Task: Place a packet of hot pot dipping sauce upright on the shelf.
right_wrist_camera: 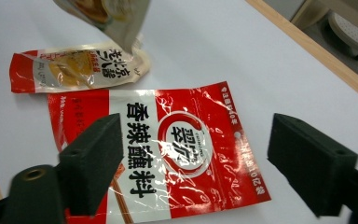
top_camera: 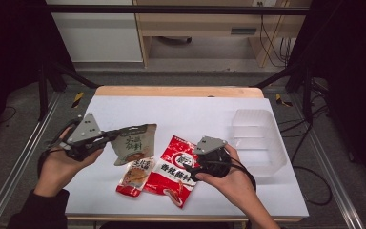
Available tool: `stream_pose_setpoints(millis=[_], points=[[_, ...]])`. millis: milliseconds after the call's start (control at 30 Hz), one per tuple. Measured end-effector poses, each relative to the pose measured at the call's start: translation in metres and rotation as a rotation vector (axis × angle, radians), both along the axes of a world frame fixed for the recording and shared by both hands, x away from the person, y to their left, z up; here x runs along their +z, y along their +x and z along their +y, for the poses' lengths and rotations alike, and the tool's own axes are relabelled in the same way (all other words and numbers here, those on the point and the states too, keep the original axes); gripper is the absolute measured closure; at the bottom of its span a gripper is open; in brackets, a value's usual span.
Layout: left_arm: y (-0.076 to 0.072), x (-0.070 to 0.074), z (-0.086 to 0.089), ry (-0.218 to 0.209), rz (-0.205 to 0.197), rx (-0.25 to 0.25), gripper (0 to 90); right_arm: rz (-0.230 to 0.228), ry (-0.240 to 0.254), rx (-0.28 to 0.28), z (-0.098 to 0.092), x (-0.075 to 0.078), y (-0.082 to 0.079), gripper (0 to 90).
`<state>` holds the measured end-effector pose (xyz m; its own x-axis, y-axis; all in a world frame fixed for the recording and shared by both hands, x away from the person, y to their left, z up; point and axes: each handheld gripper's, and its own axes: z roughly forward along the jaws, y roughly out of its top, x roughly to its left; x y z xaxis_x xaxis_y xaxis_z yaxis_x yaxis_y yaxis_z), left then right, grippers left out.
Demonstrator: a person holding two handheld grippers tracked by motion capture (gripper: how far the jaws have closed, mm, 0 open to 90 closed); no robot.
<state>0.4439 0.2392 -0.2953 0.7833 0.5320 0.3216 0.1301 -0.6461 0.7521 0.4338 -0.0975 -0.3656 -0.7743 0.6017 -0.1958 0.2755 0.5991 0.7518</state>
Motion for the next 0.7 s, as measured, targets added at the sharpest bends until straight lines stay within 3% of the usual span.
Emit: stream_pose_setpoints(millis=[167, 567, 700], points=[[0.007, -0.002, -0.021, -0.004, 0.004, -0.036, 90.0, -0.032, -0.068, 0.038, 0.000, 0.010, 0.011, 21.7], [0.010, -0.006, -0.052, 0.012, 0.017, -0.100, 90.0, -0.004, -0.166, 0.107, -0.002, 0.034, 0.023, 18.0], [0.009, -0.007, -0.059, 0.016, 0.021, -0.122, 90.0, -0.025, -0.199, 0.118, -0.002, 0.044, 0.024, 18.1]])
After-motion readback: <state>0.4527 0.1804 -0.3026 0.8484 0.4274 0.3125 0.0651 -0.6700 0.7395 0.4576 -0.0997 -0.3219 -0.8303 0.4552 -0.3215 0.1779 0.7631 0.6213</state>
